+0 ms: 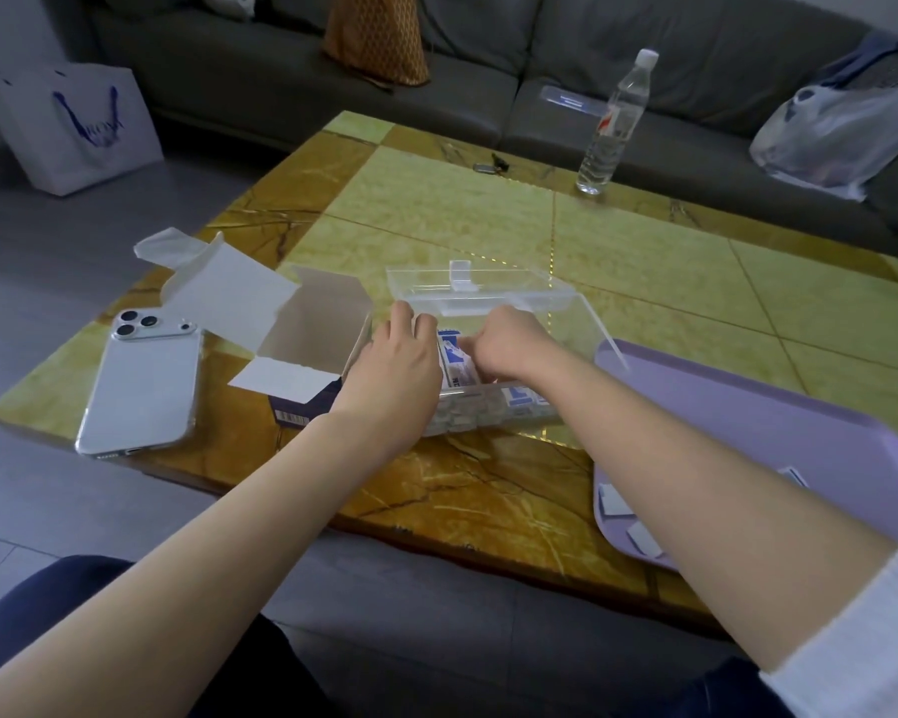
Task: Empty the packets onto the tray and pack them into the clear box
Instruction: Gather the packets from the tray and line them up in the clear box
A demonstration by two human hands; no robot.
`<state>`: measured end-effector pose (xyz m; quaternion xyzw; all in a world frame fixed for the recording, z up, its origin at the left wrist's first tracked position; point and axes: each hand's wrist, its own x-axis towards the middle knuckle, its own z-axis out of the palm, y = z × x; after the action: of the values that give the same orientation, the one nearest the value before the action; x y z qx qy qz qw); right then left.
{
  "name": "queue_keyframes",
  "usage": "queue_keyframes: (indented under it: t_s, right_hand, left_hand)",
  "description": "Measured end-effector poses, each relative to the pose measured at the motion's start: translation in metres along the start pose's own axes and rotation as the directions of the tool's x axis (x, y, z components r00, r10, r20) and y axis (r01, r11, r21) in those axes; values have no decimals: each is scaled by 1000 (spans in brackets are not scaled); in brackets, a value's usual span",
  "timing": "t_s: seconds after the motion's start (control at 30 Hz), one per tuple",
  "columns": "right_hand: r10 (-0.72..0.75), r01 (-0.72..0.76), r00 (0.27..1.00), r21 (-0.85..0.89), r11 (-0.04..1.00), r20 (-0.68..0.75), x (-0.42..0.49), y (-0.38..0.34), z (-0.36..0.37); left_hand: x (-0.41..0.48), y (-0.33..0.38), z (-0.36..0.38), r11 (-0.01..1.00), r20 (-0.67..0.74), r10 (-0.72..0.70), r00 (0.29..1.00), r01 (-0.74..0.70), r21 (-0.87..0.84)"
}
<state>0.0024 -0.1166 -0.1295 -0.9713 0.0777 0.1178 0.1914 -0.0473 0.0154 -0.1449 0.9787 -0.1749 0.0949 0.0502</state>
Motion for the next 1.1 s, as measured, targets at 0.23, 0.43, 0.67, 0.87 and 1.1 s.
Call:
queue_keyframes:
  t_s: [0.23, 0.43, 0.67, 0.87, 1.1]
  right_hand:
    - [12, -17, 999, 122, 992, 44, 3, -4, 3]
    - [14, -19, 1000, 200, 980, 28, 3, -3, 4]
    - [2, 3, 1000, 241, 971, -19, 4, 0, 0]
    - [22, -17, 999, 118, 993, -47, 3, 13, -6]
    - [13, -12, 1000, 70, 997, -16, 6, 14, -2]
  left_hand:
    - [1, -4, 3, 992, 36, 56, 998, -59, 111]
    - [2, -5, 3, 992, 43, 51, 998, -56, 111]
    - [2, -5, 2, 990, 49, 67, 997, -73, 121]
    - [2, -5, 4, 989, 42, 73, 996, -78, 123]
    - [3, -4, 3, 990, 44, 69, 997, -74, 120]
